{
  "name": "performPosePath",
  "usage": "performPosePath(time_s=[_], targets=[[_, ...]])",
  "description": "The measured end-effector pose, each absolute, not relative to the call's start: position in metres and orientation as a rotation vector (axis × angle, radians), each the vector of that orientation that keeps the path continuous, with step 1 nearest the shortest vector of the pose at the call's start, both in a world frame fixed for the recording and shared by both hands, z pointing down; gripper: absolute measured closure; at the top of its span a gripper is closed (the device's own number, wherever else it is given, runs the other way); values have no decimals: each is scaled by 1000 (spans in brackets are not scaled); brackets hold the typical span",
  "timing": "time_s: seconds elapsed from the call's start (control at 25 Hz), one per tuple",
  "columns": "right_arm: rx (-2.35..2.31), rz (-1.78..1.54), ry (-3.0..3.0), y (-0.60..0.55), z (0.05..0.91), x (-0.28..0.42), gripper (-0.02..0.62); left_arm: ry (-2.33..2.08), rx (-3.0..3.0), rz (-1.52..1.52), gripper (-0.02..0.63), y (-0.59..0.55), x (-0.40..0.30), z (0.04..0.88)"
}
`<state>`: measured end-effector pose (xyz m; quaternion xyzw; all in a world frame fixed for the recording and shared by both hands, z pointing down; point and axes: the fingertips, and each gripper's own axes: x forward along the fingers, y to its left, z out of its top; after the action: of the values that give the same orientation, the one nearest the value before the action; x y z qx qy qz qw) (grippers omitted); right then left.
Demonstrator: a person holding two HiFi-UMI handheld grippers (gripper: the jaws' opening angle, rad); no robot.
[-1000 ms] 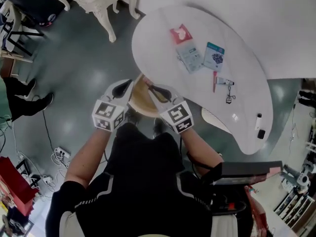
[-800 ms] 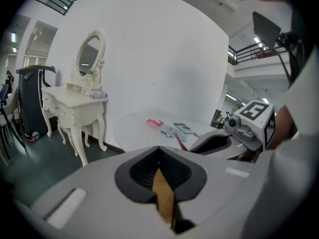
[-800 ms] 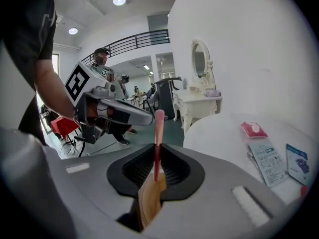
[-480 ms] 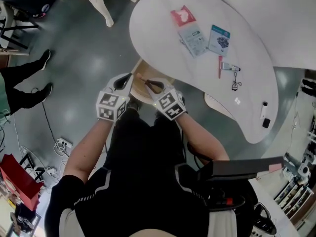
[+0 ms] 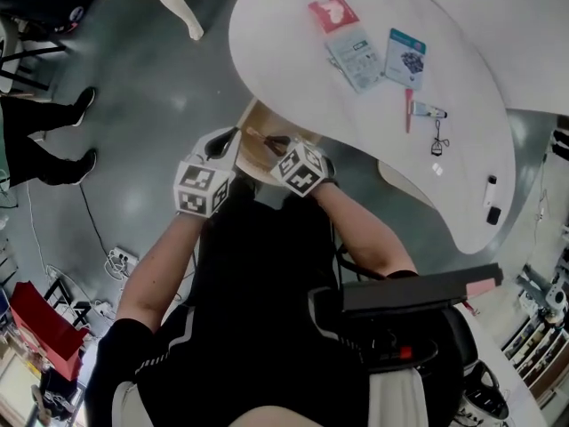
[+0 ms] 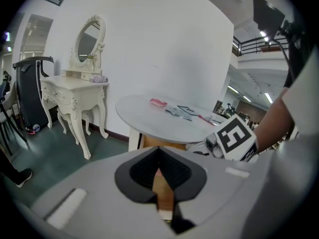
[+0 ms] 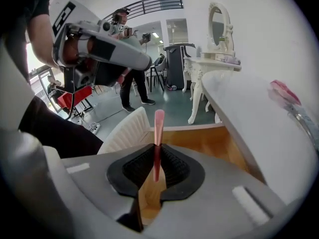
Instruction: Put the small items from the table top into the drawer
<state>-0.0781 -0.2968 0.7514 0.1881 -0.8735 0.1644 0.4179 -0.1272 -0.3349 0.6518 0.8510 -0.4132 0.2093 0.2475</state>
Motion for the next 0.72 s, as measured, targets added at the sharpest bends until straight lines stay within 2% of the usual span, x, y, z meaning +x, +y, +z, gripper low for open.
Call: performPosePath(time_s=[0.72], targets=[[305,322,-1983,-304,840,-79,549,-1103,2337,566,607,-343,-127,661]])
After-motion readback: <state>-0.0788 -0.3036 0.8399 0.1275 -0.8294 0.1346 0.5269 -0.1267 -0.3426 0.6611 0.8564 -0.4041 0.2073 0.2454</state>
